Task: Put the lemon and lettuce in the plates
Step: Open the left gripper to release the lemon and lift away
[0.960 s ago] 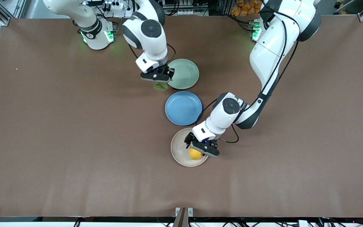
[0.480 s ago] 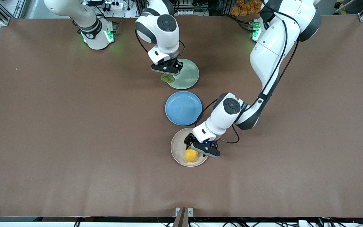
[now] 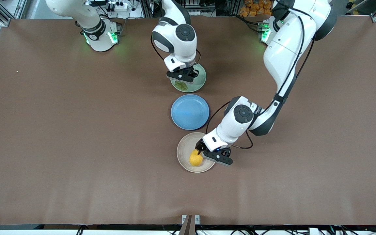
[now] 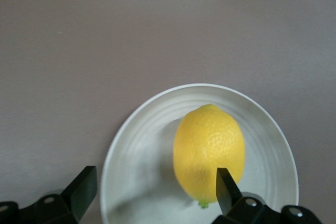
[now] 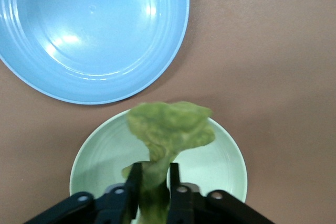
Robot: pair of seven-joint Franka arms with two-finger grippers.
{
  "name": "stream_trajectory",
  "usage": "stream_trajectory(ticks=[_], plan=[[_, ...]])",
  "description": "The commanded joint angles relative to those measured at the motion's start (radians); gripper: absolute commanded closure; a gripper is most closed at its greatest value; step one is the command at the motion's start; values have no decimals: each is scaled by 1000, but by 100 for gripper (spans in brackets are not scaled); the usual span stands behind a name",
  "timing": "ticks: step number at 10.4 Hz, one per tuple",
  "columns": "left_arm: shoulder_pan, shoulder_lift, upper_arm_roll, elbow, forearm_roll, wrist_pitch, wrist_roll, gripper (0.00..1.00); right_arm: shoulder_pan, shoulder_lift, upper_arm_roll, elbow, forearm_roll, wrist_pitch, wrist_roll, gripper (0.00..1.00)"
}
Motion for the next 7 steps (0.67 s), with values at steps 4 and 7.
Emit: stream_trajectory(ticks=[4,7], plan=[[67,-149,-6,-18,-13,-285,-1,0,2,15,-16,22,-17,-18,-11,0],[113,-244,6,-23,-4,-452,17,0,-89,-6,-18,24,-25,-18,-175,0]])
